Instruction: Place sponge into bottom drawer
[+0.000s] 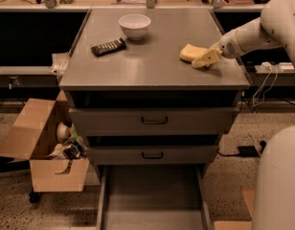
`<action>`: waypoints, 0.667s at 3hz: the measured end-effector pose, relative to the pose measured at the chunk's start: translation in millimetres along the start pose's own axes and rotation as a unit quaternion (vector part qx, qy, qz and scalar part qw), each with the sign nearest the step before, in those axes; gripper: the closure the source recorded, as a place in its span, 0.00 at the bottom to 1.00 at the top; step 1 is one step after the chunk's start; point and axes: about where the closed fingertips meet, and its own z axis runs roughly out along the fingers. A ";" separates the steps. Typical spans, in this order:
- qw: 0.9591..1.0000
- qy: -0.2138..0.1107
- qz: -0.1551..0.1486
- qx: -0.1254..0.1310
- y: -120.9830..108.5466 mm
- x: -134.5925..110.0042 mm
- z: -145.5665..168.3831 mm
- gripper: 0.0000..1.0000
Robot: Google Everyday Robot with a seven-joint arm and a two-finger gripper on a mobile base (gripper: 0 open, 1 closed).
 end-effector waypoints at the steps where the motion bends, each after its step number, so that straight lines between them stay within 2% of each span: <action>1: 1.000 -0.002 0.000 -0.002 0.7 -2.5 7.4 0.50; 2: 1.000 0.000 -0.009 -0.013 9.0 -3.4 9.6 0.72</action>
Offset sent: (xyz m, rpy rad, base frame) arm -0.0084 0.0161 0.0014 -0.0023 -0.0028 0.0616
